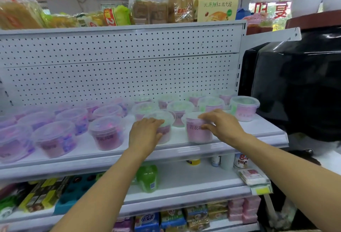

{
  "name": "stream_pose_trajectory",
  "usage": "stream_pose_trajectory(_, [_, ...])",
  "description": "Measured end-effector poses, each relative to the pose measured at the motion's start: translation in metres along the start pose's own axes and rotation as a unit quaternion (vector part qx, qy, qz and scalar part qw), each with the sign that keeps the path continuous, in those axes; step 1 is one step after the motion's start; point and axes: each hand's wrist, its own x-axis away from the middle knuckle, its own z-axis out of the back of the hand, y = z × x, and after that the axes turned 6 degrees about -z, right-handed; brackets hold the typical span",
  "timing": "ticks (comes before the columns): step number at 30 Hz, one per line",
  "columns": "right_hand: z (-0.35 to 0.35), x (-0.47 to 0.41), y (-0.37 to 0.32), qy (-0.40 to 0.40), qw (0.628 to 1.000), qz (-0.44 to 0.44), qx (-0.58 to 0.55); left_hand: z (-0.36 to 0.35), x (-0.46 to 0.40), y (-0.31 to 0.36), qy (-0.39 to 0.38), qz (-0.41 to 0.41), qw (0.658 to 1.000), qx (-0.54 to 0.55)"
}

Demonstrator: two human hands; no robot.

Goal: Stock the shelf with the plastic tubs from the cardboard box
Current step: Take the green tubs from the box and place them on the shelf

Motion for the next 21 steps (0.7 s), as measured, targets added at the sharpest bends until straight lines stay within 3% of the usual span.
stream_pose_trajectory(7, [-0.013, -0.014, 0.008, -0.007, 1.0, 0.011, -0.01, 0.002, 0.001, 0.003, 0.059, -0.009, 0.997, -0.043])
stream_pose_trajectory(17, [-0.01, -0.009, 0.015, -0.064, 0.995, 0.056, 0.059, -0.006, 0.001, 0.013, 0.047, 0.029, 0.998, -0.024])
stream_pose_trajectory(21, [0.0, 0.026, 0.037, 0.001, 0.994, 0.094, 0.056, -0.008, 0.015, 0.056, 0.087, 0.008, 0.996, 0.017])
